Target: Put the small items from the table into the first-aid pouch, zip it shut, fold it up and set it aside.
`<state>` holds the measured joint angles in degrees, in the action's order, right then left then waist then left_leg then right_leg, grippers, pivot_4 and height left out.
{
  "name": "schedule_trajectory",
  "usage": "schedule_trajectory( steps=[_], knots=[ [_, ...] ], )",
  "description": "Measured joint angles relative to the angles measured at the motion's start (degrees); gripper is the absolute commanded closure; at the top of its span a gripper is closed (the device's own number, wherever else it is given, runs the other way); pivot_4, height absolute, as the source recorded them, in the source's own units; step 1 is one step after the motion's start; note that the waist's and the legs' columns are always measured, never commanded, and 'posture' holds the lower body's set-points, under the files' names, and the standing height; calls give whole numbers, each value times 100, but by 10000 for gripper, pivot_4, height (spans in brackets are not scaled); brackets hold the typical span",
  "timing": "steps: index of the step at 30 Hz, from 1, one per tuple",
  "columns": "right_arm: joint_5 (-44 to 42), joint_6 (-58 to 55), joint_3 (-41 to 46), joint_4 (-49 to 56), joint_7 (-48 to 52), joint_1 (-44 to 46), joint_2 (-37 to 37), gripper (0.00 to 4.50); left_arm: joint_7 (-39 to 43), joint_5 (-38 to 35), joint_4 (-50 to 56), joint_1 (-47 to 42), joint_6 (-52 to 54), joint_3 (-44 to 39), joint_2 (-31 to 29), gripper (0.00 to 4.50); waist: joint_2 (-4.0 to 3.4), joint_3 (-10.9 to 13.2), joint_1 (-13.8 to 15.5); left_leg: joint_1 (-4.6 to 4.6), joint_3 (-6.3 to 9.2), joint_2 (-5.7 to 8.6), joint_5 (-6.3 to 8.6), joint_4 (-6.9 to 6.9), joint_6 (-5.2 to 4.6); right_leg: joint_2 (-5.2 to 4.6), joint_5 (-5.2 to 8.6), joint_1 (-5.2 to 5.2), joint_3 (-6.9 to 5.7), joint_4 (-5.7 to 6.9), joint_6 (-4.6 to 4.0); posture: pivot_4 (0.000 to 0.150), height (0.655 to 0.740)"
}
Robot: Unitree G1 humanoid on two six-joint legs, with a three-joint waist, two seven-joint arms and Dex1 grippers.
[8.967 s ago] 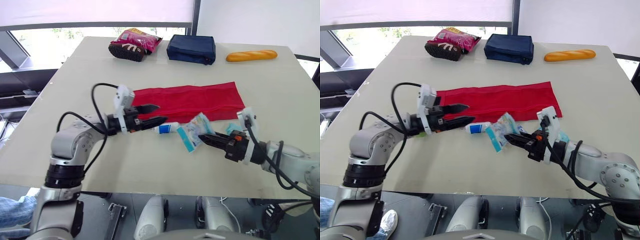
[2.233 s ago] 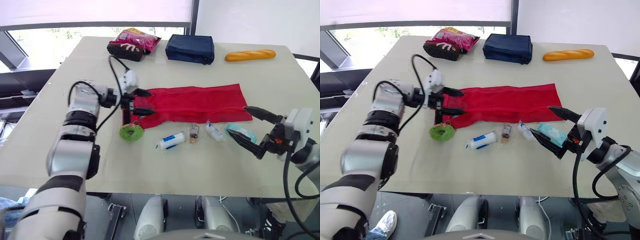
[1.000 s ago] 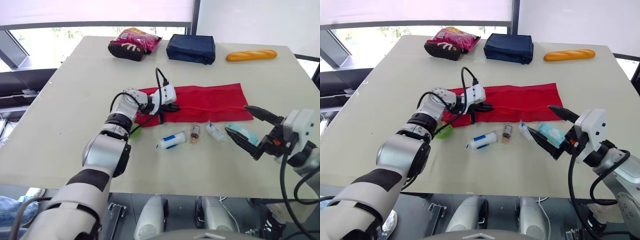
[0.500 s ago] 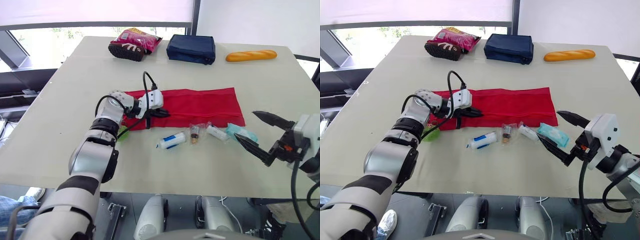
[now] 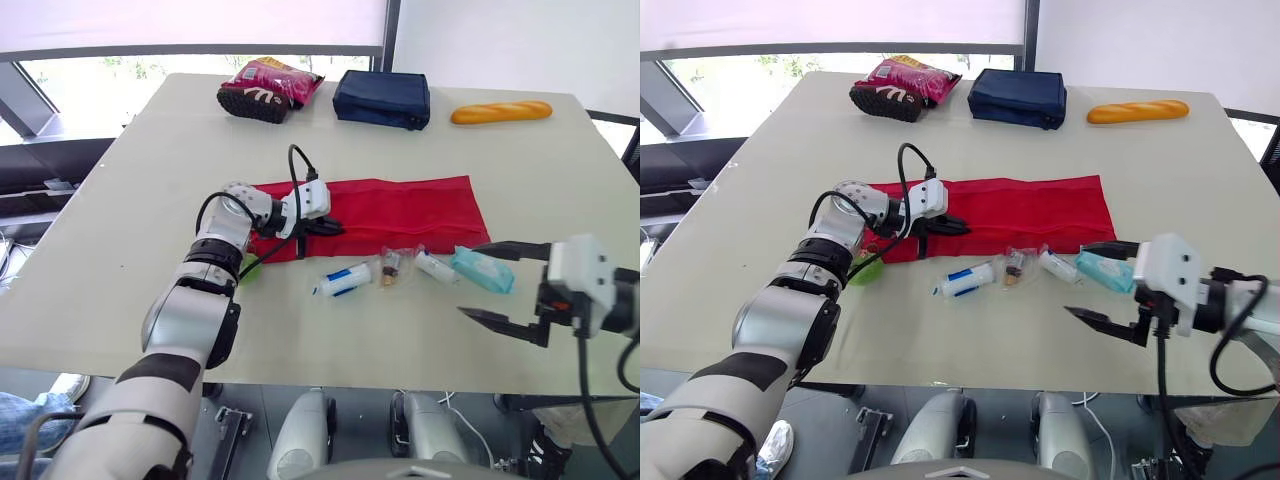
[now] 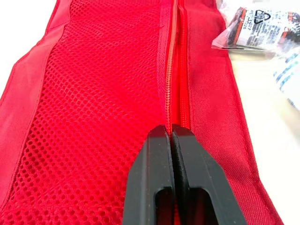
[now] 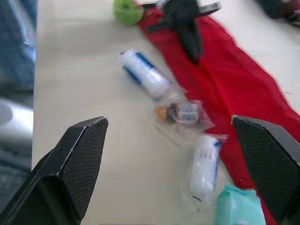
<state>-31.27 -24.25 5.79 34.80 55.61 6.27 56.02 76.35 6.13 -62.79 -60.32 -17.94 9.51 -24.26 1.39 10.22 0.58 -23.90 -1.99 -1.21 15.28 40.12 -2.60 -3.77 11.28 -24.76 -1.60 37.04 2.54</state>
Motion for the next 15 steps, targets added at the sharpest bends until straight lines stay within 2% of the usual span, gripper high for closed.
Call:
schedule_trajectory(
  steps=[2,7,8,15],
  knots=[
    [435,35,-832,-344,169,935,-206,0,83,-71,81,-20,12,-1,60,44136,3,7,-11,-10,8,-1,0,6,0,2,0,-9,1,2,0,1500,7164],
    [1470,82,-2425,-1279,760,2542,-760,0,138,-108,117,-28,9,1,34,44136,2,7,4,-15,2,0,0,8,0,4,-1,-12,-6,7,-2,1500,7164],
    [1761,53,-2810,-1654,818,2927,-1094,0,138,-111,110,-26,10,2,2,44136,2,7,2,-16,-1,0,0,9,1,4,-1,-12,-9,8,-3,1500,7164],
    [2497,-63,-3746,-2742,963,3900,-2156,0,135,-114,116,-24,1,5,-11,44136,1,7,13,-25,-2,1,0,17,1,3,-2,-18,-13,19,-4,1500,7164]
  ],
)
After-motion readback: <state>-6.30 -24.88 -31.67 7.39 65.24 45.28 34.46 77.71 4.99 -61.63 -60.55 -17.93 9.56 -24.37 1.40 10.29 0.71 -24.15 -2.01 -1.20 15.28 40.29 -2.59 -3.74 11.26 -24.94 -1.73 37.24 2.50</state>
